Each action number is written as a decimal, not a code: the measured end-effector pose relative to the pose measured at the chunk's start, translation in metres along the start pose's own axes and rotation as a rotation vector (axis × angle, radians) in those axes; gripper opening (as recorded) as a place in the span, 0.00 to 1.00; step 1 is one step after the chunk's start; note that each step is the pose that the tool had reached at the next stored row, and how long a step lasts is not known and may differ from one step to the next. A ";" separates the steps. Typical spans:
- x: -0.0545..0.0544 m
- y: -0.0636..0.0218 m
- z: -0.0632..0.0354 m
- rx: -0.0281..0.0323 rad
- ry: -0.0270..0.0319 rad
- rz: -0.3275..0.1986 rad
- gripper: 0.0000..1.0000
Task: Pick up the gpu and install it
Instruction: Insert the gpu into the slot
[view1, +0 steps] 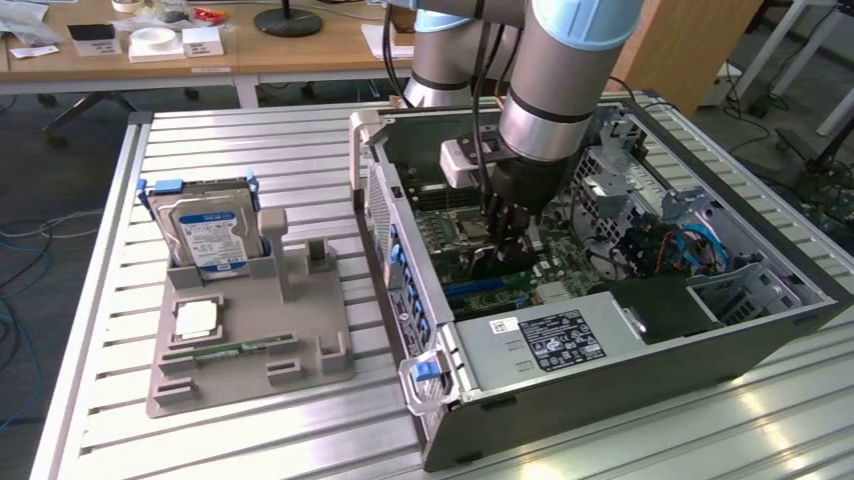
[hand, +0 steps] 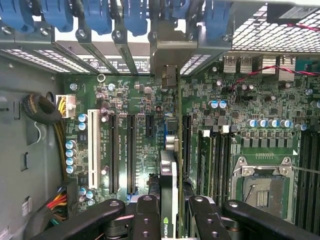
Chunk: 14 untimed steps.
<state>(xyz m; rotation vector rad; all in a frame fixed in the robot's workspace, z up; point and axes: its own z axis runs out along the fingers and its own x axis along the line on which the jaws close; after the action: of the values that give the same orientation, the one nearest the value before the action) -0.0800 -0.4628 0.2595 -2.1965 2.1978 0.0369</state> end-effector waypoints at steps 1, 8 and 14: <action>0.000 0.0005 0.0001 0.0000 0.0000 0.000 0.27; 0.000 0.0022 0.0017 0.0000 0.0002 0.000 0.27; 0.000 0.0029 0.0027 -0.0001 0.0002 0.000 0.27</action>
<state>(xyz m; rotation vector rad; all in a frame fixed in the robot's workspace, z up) -0.0829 -0.4629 0.2568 -2.1965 2.1979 0.0367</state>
